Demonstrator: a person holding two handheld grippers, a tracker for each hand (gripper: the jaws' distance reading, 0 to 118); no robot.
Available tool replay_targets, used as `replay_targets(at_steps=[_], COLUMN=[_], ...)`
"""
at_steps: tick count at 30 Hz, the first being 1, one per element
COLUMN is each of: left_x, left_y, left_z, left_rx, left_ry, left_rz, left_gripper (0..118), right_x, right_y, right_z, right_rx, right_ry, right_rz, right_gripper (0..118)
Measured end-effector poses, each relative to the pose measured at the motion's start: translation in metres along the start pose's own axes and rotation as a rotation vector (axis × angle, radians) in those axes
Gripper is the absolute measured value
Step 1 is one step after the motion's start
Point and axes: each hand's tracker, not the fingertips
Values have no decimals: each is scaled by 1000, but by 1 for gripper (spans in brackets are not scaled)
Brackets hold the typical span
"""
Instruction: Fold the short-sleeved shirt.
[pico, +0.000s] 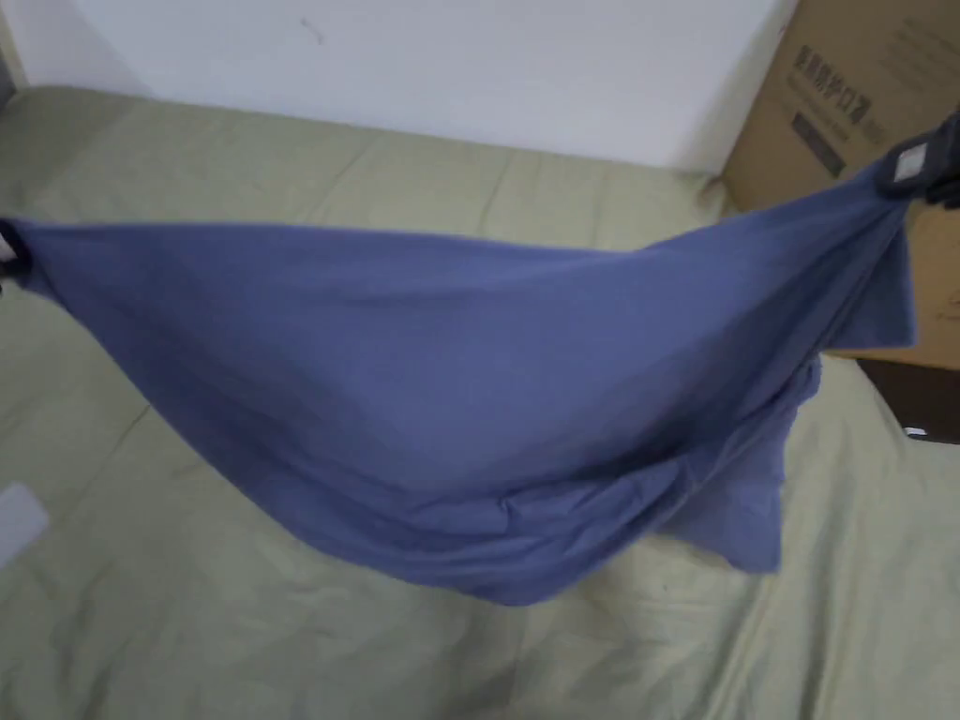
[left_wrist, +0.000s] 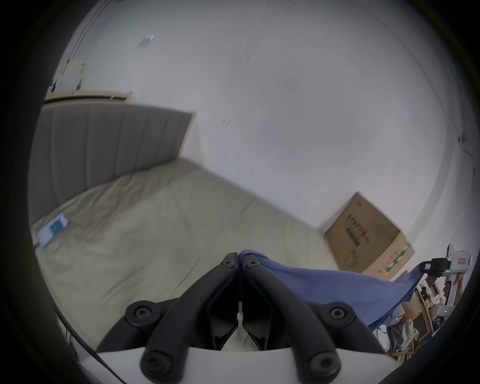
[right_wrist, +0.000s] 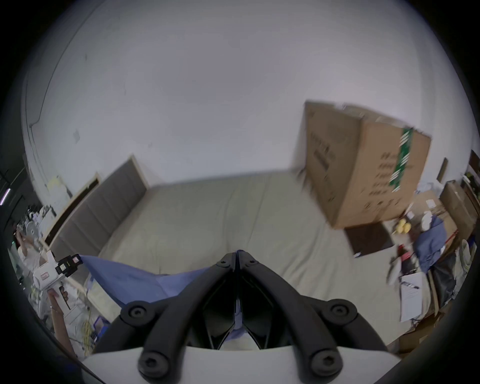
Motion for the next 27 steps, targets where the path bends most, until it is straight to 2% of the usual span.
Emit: replay_targets(at_steps=[4, 5, 8, 12, 16, 24, 27], left_x=[43, 55, 88, 119, 138, 164, 176], left_y=[66, 84, 130, 176, 203, 220, 225], left_z=[-1, 0, 3, 3, -5, -36, -56], left_rx=[81, 101, 137, 169, 165, 128, 125], left_ry=[-51, -67, -105, -70, 39, 140, 179], left_rz=[-93, -102, -138, -189, -239, -328, -351], left_gripper=[0, 0, 0, 0, 0, 0, 0], right_x=[3, -15, -27, -32, -36, -51, -44], right_y=[38, 43, 67, 95, 111, 141, 168], right_z=[57, 68, 92, 105, 100, 61, 35], right_rx=[149, 187, 272, 328, 352, 349, 344], right_ry=[-58, -71, -110, -124, -146, -210, -241], right_rz=[-8, -4, -3, -18, -26, -36, -47], right_gripper=[0, 0, 0, 0, 0, 0, 0])
